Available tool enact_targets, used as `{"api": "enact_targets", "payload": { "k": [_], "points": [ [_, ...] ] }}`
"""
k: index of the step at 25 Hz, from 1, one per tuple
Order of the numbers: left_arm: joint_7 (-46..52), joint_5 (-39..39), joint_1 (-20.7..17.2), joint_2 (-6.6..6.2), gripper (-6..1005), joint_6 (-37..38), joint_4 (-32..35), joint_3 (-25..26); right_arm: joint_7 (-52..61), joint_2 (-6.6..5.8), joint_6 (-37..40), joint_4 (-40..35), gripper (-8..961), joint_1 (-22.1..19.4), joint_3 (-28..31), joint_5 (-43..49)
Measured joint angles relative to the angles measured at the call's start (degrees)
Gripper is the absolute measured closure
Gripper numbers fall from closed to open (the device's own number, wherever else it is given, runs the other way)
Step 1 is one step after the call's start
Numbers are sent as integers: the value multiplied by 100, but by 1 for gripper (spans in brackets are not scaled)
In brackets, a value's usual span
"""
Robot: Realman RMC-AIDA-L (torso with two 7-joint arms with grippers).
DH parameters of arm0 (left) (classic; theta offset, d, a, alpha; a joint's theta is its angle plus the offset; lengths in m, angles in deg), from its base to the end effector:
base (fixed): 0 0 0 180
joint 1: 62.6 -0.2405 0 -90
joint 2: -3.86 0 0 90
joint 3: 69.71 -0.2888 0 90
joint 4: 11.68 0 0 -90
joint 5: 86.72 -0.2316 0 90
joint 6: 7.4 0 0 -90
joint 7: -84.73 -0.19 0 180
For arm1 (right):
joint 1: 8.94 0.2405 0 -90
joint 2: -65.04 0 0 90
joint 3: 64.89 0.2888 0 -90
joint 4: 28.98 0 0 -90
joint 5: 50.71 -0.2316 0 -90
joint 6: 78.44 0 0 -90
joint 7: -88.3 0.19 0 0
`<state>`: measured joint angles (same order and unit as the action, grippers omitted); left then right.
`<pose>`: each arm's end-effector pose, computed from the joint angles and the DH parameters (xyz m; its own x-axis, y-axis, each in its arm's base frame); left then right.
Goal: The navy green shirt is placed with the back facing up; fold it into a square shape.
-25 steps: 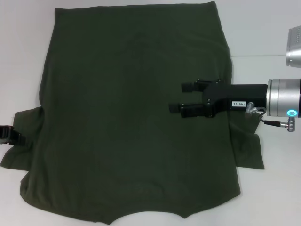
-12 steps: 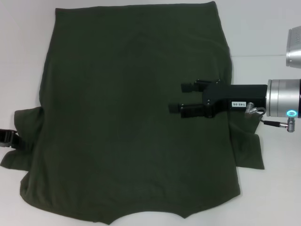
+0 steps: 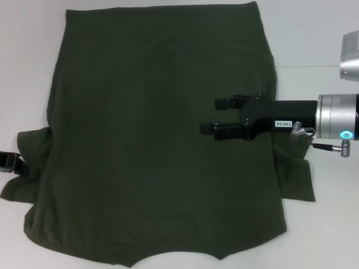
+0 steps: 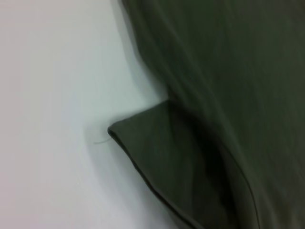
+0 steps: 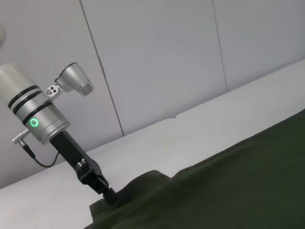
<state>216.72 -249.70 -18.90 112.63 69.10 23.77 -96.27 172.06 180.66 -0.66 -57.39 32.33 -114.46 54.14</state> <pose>-0.3810 0.4410 0.0330 0.3312 0.9244 0.1891 0.8736 -0.2247 -0.4317 0.2264 0.4422 -0.0696 0.7883 -0.3467 -0.5084 -0.4710 -0.8716 -0.1358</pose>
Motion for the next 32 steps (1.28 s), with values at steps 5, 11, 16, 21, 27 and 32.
{"api": "enact_targets", "payload": {
  "k": [5,11,16,21,27,32],
  "points": [
    [-2,-44,0,-116,1000,248,294,17,3,14,0,-32,12,1,8,0],
    [-8,-74,123,-340,1000,614,592,-23,-1,21,0,-33,12,3,6,0],
    [59,-78,256,-464,1001,698,686,-211,-24,31,-6,-33,12,-15,5,-1],
    [160,-83,369,-544,1001,858,772,-497,-30,35,-10,-33,12,-20,10,-3],
    [346,-84,428,-629,1000,1049,935,-745,-45,66,-108,-33,12,-23,-7,-2],
    [520,-84,432,-692,1000,1246,1107,-799,-70,84,-158,-33,12,-24,-9,0]
  ]
}}
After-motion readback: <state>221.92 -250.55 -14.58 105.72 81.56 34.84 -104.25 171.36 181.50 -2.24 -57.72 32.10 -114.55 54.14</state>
